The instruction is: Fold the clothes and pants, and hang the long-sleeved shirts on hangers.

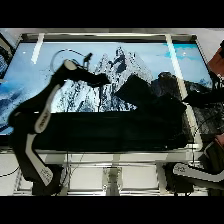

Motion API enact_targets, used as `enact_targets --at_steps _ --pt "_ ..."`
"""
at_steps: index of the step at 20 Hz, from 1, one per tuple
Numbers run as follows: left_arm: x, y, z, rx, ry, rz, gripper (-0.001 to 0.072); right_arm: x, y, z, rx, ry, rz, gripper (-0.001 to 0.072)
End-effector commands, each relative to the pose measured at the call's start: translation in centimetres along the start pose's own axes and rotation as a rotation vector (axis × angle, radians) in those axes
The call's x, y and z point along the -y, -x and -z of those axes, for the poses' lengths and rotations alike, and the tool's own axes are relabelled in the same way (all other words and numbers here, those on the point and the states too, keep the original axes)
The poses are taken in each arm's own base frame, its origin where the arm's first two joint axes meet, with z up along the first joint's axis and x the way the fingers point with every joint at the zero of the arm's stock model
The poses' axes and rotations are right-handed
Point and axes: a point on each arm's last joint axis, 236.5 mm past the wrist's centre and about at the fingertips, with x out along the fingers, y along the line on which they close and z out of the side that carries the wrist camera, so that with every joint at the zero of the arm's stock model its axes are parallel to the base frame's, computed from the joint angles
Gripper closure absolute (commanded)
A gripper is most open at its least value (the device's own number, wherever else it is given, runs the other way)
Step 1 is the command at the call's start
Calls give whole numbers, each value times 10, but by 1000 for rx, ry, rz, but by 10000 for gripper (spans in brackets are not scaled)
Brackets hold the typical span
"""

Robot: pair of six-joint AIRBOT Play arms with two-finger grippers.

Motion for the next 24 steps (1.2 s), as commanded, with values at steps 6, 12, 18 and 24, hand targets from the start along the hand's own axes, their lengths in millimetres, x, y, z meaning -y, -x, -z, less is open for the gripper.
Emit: enact_targets --at_steps 6,12,18,24 --pt "-12 -57 28 -134 1 -146 112 -37 -17 -25 76 116 4 273" --pt "-12 -67 40 -169 -34 -182 113 -45 -20 -29 86 141 7 273" --pt "-17 -88 50 -179 -7 -187 143 -45 -20 -27 81 142 6 273" --pt "-10 -96 25 -65 -29 -183 427 -42 -20 -26 73 147 18 273"
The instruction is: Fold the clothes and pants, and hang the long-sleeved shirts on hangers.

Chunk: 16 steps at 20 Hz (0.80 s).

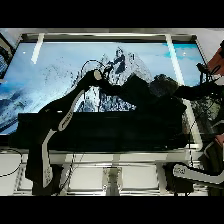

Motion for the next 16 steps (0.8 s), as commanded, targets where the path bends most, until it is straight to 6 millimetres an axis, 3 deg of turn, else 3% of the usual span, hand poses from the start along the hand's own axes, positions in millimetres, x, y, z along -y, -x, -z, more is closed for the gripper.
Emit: enact_targets --at_steps 1,2,3,5,7,9,12,14,16 --pt "8 -2 -17 76 -9 5 462 1 0 2 -7 2 3 273" --pt "9 -4 -16 76 -11 6 550 0 0 2 -8 2 2 273" --pt "8 -4 -16 74 -14 3 687 0 0 2 -11 2 1 273" --pt "4 2 -17 72 -18 -9 687 -1 0 6 -25 2 -5 273" --pt "-23 31 -24 71 -43 -92 688 -3 0 10 -44 2 -12 273" --pt "-83 93 -31 63 -59 -306 688 -4 0 14 -60 2 -17 273" --pt "-189 237 -31 69 -25 -696 688 -5 0 15 -64 -3 -19 273" --pt "-233 318 -17 109 91 -796 688 -8 0 14 -58 -31 -30 273" --pt "-266 374 12 107 224 -834 687 -5 0 12 -54 -31 -22 274"
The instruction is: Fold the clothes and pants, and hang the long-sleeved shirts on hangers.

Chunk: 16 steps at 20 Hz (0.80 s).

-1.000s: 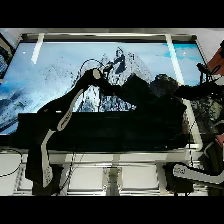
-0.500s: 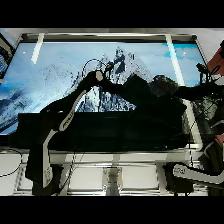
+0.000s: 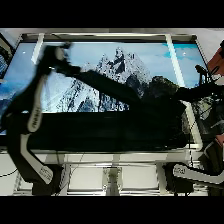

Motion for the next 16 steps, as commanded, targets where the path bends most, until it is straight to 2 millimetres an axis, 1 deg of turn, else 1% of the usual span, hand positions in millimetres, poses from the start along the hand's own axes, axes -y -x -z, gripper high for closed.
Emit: enact_targets --at_steps 1,3,5,8,10,12,14,16 --pt "-135 56 43 -106 160 -205 687 3 -2 0 -5 -13 10 274" --pt "-174 69 78 -207 219 -231 687 12 -8 1 -15 -37 33 274" --pt "-201 75 105 -281 272 -239 687 16 -18 4 -41 -68 28 274" --pt "-230 80 121 -299 339 -255 687 23 -36 12 -91 -103 22 274" --pt "-244 82 129 -302 373 -265 687 29 -46 13 -104 -112 28 275" --pt "-254 86 140 -321 428 -273 687 34 -52 8 -87 -124 37 275" --pt "-255 90 154 -369 470 -268 687 35 -57 4 -72 -134 32 275" --pt "-253 93 163 -402 532 -262 687 37 -62 3 -71 -141 29 275"
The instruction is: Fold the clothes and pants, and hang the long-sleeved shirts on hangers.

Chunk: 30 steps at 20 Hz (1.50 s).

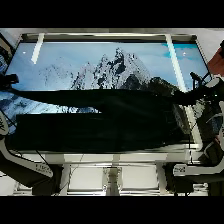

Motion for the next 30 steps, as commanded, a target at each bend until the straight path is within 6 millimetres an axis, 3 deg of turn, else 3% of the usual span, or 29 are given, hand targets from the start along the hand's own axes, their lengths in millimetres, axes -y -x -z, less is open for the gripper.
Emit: enact_targets --at_steps 1,4,6,9,13,16,18,22,25,28,30 --pt "-4 -1 23 -99 74 46 687 3 -9 -5 11 -15 -3 275" --pt "31 22 25 -95 70 262 687 -3 -9 -9 26 -3 -31 274" --pt "29 48 12 19 65 271 687 -9 -9 -11 34 9 -54 275" --pt "3 104 1 247 87 196 687 -11 -9 -11 34 28 -63 275" --pt "-45 173 30 404 189 58 687 -12 -9 -9 27 68 -66 275" --pt "-52 202 47 470 217 54 687 -13 -9 -7 21 73 -68 275" --pt "-51 200 52 451 216 54 687 -15 -9 -4 8 74 -80 275" --pt "-42 167 62 324 202 55 687 -33 -10 -19 73 126 -126 274" --pt "-40 156 61 287 197 55 687 -46 -30 -31 110 157 -107 279" --pt "-41 158 60 298 198 54 687 -52 -57 -42 136 144 -80 343" --pt "-41 158 60 297 198 54 687 -51 -70 -37 108 133 -79 343"
